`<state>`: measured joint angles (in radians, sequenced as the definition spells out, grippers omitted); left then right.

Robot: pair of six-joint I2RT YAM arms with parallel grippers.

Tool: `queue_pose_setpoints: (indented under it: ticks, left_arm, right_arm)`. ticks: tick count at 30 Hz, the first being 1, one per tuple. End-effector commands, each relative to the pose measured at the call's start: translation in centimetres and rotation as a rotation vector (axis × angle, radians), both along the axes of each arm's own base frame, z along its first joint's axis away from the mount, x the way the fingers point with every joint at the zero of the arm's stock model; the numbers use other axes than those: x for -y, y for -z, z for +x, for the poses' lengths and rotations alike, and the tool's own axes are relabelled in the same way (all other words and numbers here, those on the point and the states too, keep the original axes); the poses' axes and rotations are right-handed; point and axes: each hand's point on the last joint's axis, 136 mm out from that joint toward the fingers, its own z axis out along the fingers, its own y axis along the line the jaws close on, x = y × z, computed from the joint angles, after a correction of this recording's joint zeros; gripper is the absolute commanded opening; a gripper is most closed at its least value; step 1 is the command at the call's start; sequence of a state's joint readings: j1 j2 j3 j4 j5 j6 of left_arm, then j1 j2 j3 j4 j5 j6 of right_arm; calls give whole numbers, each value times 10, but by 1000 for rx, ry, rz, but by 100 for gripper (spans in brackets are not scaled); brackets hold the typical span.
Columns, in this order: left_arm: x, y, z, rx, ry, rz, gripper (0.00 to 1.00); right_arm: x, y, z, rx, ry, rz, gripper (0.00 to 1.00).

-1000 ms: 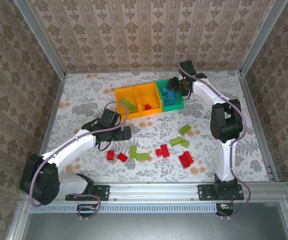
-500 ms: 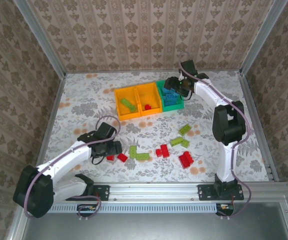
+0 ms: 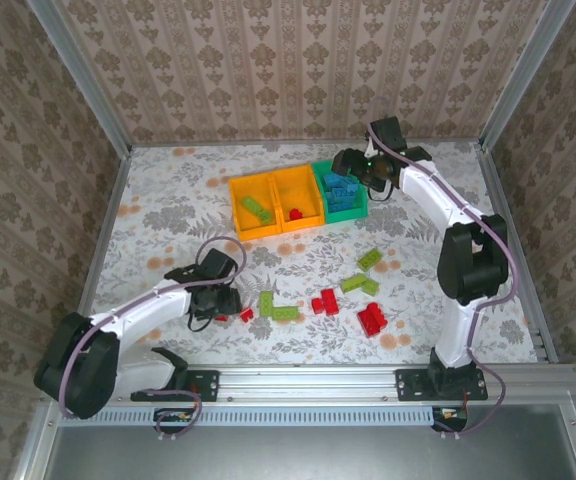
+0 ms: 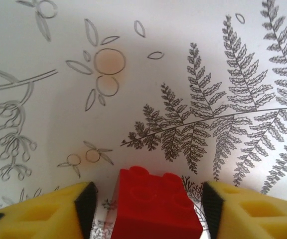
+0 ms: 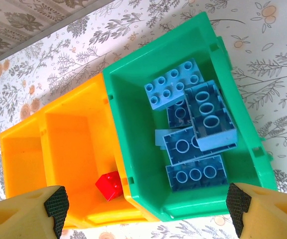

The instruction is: Sort the legos into containers by color

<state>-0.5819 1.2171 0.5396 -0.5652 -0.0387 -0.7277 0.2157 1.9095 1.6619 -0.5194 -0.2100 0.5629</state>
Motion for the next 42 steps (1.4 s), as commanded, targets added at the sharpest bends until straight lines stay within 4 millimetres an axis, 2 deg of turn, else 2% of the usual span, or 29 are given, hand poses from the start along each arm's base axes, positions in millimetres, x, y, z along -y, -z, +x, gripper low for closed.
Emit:
queue_pose_setpoints:
  ticks: [1, 7, 13, 19, 23, 30, 34, 39, 42]
  left_arm:
    - [6, 2, 2, -2, 4, -22, 50]
    - [7, -2, 5, 11, 10, -29, 31]
    - [12, -15, 16, 53, 7, -48, 23]
    - [23, -37, 36, 108, 27, -66, 22]
    - [40, -67, 67, 190, 64, -95, 22]
    - [100, -115, 138, 305, 204, -182, 22]
    - [132, -131, 176, 352, 269, -219, 22]
    - [170, -132, 225, 394, 317, -267, 22]
    - [189, -132, 245, 396, 329, -303, 22]
  right_arm:
    - [19, -14, -7, 37, 31, -24, 86]
    - [40, -10, -23, 23, 64, -37, 87]
    - [45, 2, -46, -2, 41, -68, 87]
    - [22, 11, -84, 20, -63, -125, 86]
    - [12, 22, -114, 24, -102, -174, 86]
    - [-2, 38, -150, 41, -121, -187, 86]
    - [-6, 45, -163, 38, -103, -162, 86]
    - [-15, 58, -176, 10, -105, -143, 86]
    - [-24, 62, -188, 0, -139, -163, 86]
